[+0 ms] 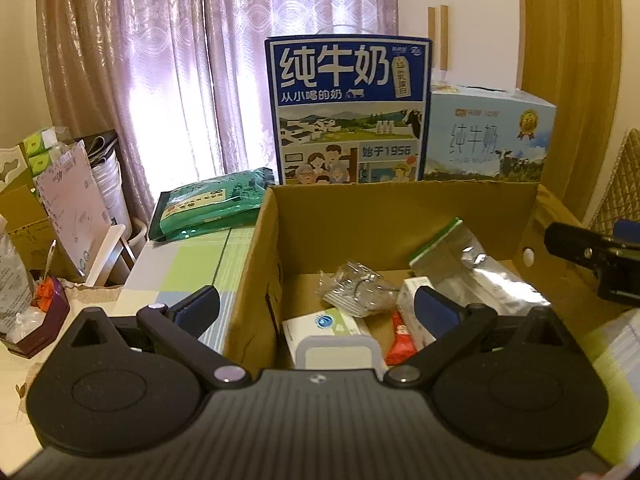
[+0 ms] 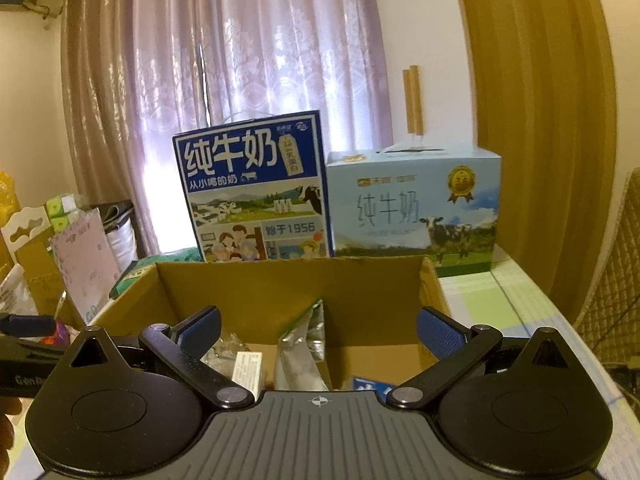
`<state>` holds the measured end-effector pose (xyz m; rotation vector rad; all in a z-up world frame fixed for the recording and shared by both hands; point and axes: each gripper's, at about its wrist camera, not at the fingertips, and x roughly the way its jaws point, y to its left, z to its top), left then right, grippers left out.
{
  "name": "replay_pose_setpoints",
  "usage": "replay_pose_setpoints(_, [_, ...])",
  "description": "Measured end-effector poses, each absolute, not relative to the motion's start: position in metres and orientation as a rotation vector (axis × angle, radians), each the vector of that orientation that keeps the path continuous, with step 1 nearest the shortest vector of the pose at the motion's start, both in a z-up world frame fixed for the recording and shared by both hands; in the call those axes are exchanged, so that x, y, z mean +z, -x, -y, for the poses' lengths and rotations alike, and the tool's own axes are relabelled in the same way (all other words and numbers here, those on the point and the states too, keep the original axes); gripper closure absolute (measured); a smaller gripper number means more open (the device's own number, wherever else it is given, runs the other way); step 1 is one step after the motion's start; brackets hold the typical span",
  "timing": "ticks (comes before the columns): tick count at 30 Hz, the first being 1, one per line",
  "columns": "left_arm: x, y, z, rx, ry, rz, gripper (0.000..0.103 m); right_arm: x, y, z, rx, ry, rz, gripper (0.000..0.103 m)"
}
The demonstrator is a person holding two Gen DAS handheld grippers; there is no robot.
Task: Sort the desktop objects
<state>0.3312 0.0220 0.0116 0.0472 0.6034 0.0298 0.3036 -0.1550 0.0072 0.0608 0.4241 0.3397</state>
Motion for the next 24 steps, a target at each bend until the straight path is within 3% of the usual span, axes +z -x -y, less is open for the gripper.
replay_pose_setpoints(17, [0.063,-0.207,-0.004,0.060,0.023,-0.573,0.001,0.044,-0.201,0.202,0.307,-0.158,-0.435,0.002])
replay_pose_setpoints(24, [0.073,-0.155,0.002,0.072,0.040,-0.604,0.001,0.058,-0.150,0.216,0.333,-0.126,-0.520,0.002])
